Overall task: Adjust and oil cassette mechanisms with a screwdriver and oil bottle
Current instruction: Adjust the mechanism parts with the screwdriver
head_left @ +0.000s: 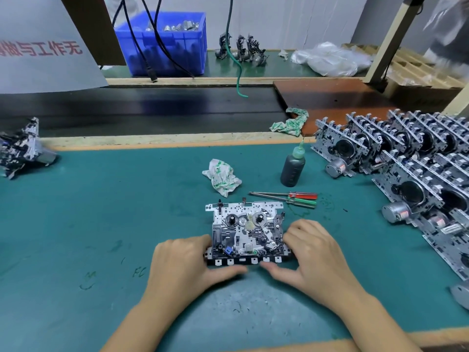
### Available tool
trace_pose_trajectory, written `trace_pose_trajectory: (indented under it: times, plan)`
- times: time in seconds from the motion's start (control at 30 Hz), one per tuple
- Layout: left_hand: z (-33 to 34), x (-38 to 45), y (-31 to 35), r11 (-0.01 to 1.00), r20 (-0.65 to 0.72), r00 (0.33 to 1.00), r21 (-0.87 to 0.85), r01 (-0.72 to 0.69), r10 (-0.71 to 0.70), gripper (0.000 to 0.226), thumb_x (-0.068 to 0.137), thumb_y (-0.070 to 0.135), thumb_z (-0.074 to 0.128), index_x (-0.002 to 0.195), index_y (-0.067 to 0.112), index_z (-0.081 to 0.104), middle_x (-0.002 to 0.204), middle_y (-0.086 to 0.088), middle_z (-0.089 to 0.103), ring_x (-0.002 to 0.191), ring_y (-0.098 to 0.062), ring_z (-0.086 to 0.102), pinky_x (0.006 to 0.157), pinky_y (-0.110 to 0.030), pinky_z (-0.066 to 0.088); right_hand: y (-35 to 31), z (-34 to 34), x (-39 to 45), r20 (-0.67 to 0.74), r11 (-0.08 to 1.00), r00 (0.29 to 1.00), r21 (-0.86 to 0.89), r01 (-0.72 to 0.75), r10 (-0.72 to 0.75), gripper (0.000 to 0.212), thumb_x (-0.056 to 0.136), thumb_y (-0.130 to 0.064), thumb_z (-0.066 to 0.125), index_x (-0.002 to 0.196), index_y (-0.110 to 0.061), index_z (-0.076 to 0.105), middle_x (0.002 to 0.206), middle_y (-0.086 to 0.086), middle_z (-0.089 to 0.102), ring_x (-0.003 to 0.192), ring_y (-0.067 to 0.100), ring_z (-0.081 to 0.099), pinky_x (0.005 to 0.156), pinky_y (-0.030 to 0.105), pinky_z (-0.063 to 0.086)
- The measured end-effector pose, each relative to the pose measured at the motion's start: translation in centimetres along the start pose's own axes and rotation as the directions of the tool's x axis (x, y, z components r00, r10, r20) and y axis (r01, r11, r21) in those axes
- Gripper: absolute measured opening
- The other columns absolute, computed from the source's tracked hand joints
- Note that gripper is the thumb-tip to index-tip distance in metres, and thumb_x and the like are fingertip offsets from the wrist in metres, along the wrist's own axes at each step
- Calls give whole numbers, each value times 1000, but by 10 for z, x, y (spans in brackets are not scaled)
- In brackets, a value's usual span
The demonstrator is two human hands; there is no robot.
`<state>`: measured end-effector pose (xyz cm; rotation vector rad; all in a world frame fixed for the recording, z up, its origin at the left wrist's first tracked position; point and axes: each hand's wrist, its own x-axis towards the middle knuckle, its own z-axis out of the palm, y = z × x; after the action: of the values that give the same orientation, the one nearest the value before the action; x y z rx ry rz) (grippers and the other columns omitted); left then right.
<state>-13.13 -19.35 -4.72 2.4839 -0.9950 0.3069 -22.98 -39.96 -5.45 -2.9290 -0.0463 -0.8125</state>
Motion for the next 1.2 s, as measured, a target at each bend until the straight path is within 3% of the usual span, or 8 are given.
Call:
trace_pose_trajectory:
  times: [0.23,0.43,0.53,0.77,0.9,0.97,1.07,1.2]
  plan:
    - [0,-5,-5,983,62,990,-139,-116,126,63,54,82,56,54,28,24,40,7,42,36,-8,39,38,-24,36,1,-1,0,-35,998,999,-51,-40,38,57,70,-69,48,53,-14,50,58,-3,53,61,20,53,74,27,34]
    - [1,-7,-7,986,72,987,-86,-141,147,55,64,68,59,50,20,36,40,8,41,37,-7,40,37,-23,37,11,-1,-2,-3,999,999,-31,37,-37,55,77,-63,51,57,-12,53,58,-2,52,63,21,53,92,34,37]
    - [2,-7,-8,986,54,986,-64,-152,155,55,64,67,59,50,20,36,40,8,40,37,-9,40,36,-23,37,15,-1,-1,-9,995,997,-70,76,-77,53,81,-58,50,57,-11,56,58,-2,53,62,20,55,91,37,39]
    - [3,-5,-1,996,-41,995,12,-92,92,56,70,62,50,45,14,37,35,2,36,30,-21,39,31,-22,31,14,-2,-2,36,997,997,44,70,-71,59,75,-69,53,59,-13,53,60,-5,49,66,18,52,95,34,37]
    - [-1,-5,-4,993,2,993,-17,-117,117,62,64,76,47,47,17,38,36,5,41,32,-17,44,34,-22,33,11,1,-3,31,998,998,36,52,-53,52,75,-61,57,58,-12,54,61,-3,53,67,19,53,88,31,40]
    - [-3,-5,0,997,4,997,-12,-74,74,66,57,84,45,47,19,35,36,4,41,32,-17,44,34,-24,33,8,3,-3,-6,1000,1000,4,20,-20,49,75,-58,55,55,-13,53,58,-4,54,66,18,53,86,33,40]
    - [0,-3,9,999,-39,999,2,38,-38,63,56,79,47,47,20,29,34,-1,39,30,-22,43,33,-24,28,4,5,-1,-51,1000,999,6,-18,18,47,74,-58,54,53,-16,47,54,-4,51,64,18,51,88,34,37]
    - [4,-2,11,995,-40,995,13,95,-94,64,58,75,47,42,14,36,32,-2,35,28,-22,40,34,-23,24,7,4,-2,6,998,1000,67,1,-1,51,73,-61,57,56,-15,44,57,-3,49,65,20,50,89,34,37]
